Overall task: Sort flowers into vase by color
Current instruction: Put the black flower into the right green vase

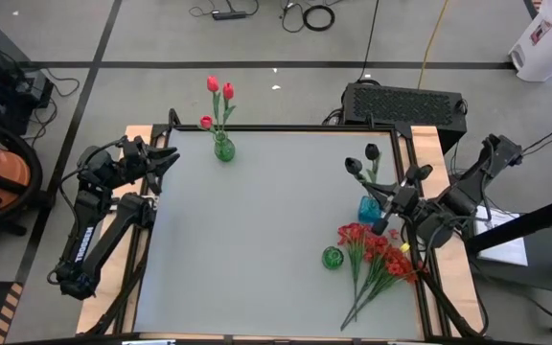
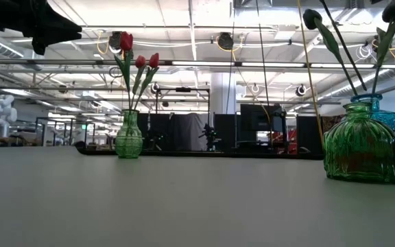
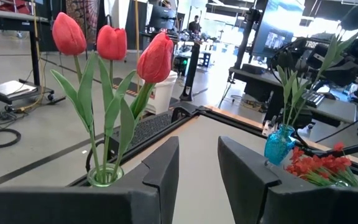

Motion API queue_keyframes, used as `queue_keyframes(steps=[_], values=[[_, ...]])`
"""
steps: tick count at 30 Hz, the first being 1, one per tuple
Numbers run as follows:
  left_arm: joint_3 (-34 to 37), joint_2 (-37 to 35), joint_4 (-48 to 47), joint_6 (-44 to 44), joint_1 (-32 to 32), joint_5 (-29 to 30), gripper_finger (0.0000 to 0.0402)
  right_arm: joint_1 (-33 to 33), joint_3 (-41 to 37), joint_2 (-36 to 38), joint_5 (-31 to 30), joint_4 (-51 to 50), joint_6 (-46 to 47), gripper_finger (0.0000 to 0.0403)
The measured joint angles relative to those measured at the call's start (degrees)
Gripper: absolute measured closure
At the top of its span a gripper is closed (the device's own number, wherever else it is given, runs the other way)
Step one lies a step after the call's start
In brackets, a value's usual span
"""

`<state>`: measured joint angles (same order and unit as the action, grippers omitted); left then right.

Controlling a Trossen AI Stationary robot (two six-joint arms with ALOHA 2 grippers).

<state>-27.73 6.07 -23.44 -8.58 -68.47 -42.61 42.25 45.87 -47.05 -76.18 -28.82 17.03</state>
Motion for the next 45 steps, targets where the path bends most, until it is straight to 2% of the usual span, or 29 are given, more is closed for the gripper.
queue_keyframes(steps=[11,28,34,45], values=[[0.0,0.0,0.0,0.0,-0.02,0.0,0.0283,0.61,0.0,-0.62,0.02,-8.32,9.14,0.0403],[0.0,-0.01,0.0,0.0,0.0,0.0,0.0283,0.62,0.0,-2.6,0.04,-10.51,10.37,0.0399],[-0.02,0.01,0.0,0.0,-0.02,0.0,0.0283,0.62,0.0,-2.6,0.03,-10.51,10.87,0.0364],[0.0,0.0,0.0,0.0,0.0,0.0,0.0283,0.63,0.0,-2.38,-0.55,-10.31,10.78,0.0256]])
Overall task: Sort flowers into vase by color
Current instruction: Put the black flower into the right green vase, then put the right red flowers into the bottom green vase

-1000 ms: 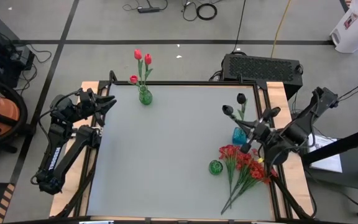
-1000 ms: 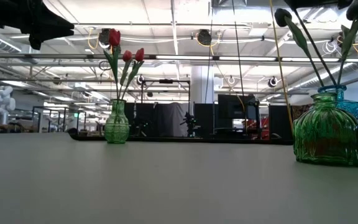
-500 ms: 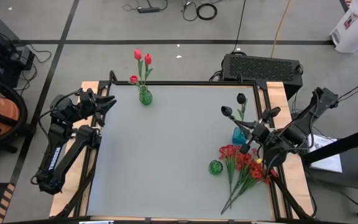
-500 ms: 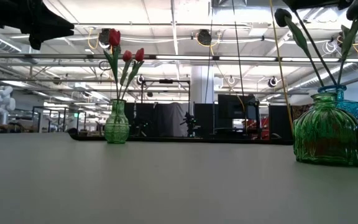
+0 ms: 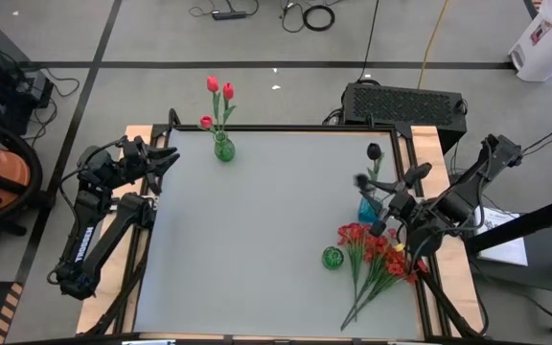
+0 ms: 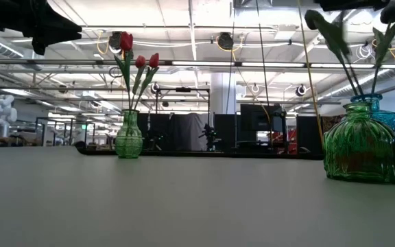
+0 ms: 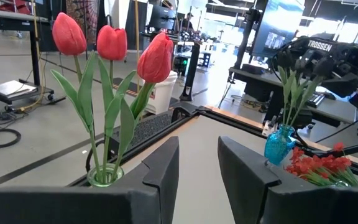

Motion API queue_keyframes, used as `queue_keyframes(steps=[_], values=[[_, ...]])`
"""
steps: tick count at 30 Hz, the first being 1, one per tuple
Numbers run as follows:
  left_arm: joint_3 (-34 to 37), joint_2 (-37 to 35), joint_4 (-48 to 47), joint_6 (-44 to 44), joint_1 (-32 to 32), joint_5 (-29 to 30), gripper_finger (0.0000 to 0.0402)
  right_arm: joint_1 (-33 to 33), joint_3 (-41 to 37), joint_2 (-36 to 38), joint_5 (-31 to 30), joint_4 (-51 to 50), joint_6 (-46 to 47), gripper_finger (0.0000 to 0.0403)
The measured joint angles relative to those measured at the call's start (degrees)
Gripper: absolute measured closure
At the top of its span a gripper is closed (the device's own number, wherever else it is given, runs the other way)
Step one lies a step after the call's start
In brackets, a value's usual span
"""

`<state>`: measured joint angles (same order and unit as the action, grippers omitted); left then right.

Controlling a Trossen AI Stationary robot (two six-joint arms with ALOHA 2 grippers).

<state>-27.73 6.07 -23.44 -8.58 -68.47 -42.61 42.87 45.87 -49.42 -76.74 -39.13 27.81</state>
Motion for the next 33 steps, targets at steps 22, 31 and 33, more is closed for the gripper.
queue_keyframes(steps=[22,31,33], values=[[0.0,0.0,0.0,0.0,0.0,0.0,0.0283,1.96,0.02,2.65,0.38,17.03,-20.26,0.0179],[0.0,-0.01,0.0,0.0,-0.02,0.0,0.0283,6.7,0.02,4.67,0.43,17.07,-21.51,0.0179],[-0.01,0.01,-0.01,0.0,-0.01,-0.01,0.0283,8.15,0.02,5.18,0.58,17.09,-21.66,0.0179]])
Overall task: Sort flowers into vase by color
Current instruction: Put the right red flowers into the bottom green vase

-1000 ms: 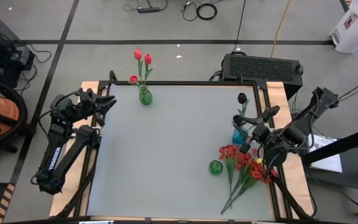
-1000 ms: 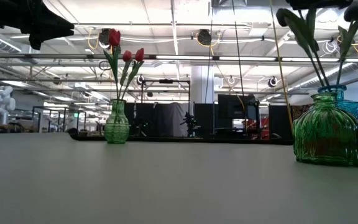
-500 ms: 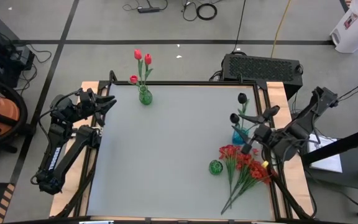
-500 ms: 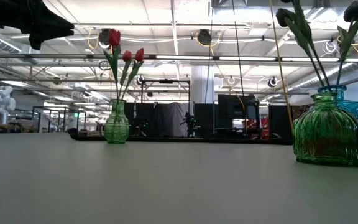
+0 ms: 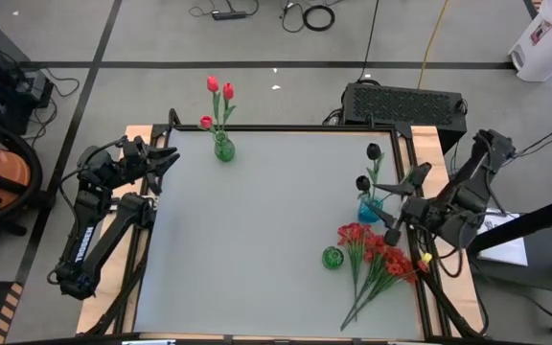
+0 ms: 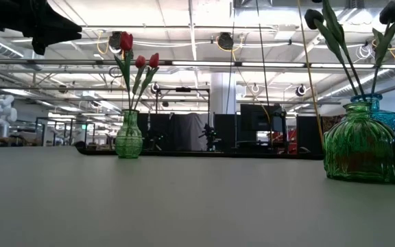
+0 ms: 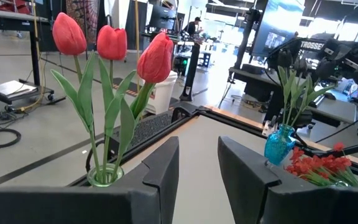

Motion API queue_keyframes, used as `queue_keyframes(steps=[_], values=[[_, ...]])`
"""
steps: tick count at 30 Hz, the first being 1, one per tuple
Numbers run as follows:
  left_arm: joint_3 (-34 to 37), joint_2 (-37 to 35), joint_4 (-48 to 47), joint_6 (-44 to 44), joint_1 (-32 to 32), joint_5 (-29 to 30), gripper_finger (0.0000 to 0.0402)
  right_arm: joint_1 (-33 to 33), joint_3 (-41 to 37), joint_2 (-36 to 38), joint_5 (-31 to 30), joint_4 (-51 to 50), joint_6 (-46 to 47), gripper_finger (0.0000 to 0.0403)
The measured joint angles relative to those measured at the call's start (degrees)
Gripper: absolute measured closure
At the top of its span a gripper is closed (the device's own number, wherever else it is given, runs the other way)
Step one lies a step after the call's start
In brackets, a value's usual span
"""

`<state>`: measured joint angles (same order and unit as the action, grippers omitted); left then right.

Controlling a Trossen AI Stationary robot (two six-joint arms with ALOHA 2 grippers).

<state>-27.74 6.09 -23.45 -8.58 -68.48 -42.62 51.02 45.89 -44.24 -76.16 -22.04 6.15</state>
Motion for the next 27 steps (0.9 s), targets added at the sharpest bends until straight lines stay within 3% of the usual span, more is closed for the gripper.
queue_keyframes(steps=[5,11,27], values=[[0.01,-0.01,0.0,0.0,-0.01,0.01,0.0283,3.98,0.0,1.05,0.89,0.1,-0.02,0.0179],[0.01,-0.01,0.01,-0.01,-0.01,0.01,0.0283,7.85,0.0,1.28,7.48,1.2,0.03,0.0179],[-0.01,-0.01,0.01,0.0,-0.01,0.01,0.0283,11.09,0.0,1.17,39.5,1.88,6.61,0.0179]])
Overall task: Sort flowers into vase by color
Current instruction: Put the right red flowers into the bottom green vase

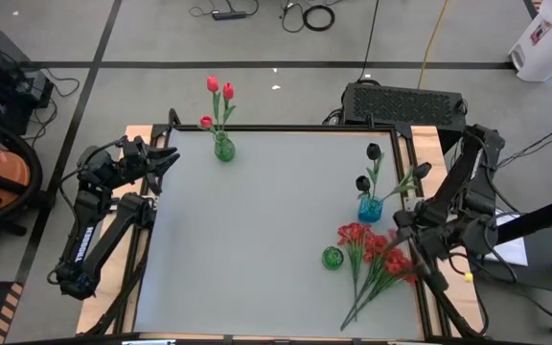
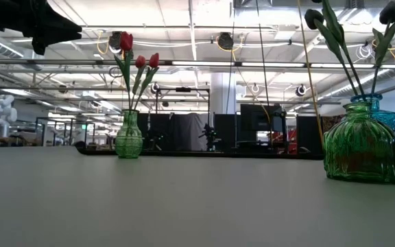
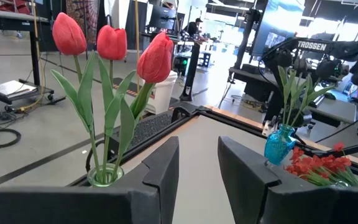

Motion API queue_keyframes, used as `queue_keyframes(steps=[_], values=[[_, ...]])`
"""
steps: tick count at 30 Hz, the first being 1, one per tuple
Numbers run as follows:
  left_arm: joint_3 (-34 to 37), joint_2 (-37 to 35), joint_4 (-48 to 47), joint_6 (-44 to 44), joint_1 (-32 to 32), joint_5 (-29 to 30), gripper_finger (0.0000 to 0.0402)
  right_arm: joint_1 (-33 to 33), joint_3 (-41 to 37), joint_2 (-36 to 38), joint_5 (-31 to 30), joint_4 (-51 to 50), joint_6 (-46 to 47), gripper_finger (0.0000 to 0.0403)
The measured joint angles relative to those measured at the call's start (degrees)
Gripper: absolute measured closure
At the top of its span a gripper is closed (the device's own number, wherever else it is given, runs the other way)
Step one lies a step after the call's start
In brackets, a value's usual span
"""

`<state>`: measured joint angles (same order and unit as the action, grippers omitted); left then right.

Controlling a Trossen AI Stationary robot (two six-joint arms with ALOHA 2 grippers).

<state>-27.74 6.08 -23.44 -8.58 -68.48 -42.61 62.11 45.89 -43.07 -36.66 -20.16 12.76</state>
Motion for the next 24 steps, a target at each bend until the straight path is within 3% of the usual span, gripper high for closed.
queue_keyframes(steps=[4,10,24], values=[[0.02,-0.02,0.0,0.0,0.02,0.0,0.0283,0.02,0.02,-0.56,5.82,-1.77,3.35,0.0179],[0.02,0.0,0.0,0.0,0.0,0.0,0.0283,0.03,0.02,-3.19,8.27,-4.73,8.21,0.0179],[0.02,-0.02,0.0,0.0,0.01,0.0,0.0283,0.04,0.02,-16.76,17.73,-8.32,10.16,0.0179]])
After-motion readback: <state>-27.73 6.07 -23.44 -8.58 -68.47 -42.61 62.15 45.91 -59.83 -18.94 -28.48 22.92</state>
